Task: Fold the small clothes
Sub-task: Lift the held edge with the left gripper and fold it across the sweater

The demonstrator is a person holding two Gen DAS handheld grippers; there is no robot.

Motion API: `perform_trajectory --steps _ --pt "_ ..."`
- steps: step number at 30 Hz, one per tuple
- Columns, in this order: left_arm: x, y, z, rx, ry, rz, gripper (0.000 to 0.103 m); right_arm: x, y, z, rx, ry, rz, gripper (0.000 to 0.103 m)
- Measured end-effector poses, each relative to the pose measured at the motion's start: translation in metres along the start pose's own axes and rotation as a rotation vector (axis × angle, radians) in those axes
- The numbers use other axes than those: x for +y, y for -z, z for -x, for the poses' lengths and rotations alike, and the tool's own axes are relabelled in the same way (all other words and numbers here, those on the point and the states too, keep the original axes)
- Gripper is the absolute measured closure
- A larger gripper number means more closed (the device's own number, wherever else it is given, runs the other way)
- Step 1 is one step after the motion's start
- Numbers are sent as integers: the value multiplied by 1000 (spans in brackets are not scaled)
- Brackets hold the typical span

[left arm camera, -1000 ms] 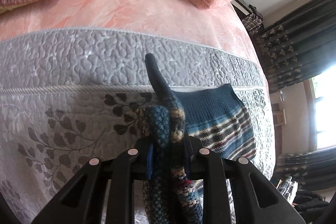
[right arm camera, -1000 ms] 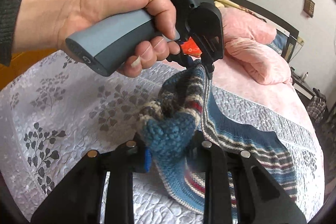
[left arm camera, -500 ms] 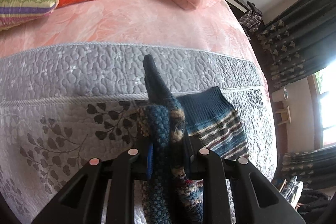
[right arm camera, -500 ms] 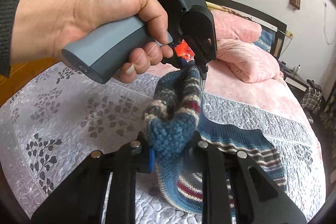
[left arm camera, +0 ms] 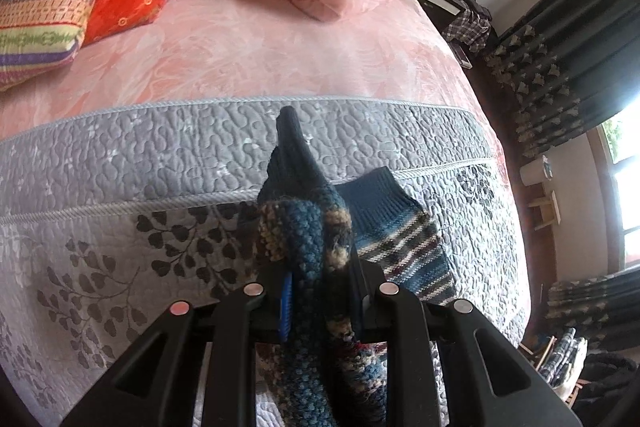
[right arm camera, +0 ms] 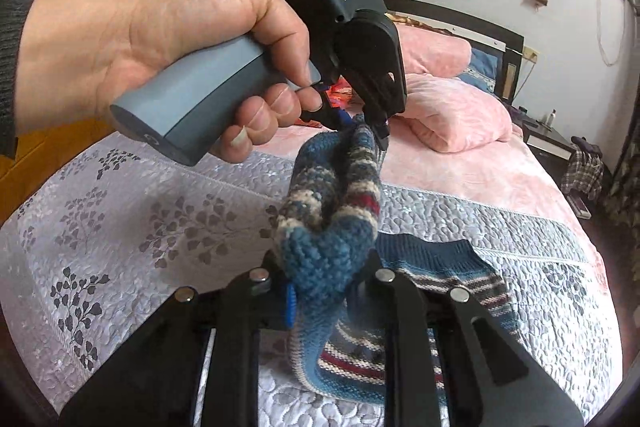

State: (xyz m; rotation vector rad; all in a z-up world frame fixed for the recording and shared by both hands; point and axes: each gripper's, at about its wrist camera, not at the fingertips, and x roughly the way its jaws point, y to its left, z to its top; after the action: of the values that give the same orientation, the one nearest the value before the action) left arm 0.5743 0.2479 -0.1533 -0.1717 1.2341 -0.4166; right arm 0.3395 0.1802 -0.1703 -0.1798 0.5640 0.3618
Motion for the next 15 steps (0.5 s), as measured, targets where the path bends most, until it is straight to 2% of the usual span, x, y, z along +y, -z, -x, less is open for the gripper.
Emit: perform_trajectory --steps 15 --pt "-62 -10 -26 19 -23 -52 82 -52 11 12 -3 42 -59 87"
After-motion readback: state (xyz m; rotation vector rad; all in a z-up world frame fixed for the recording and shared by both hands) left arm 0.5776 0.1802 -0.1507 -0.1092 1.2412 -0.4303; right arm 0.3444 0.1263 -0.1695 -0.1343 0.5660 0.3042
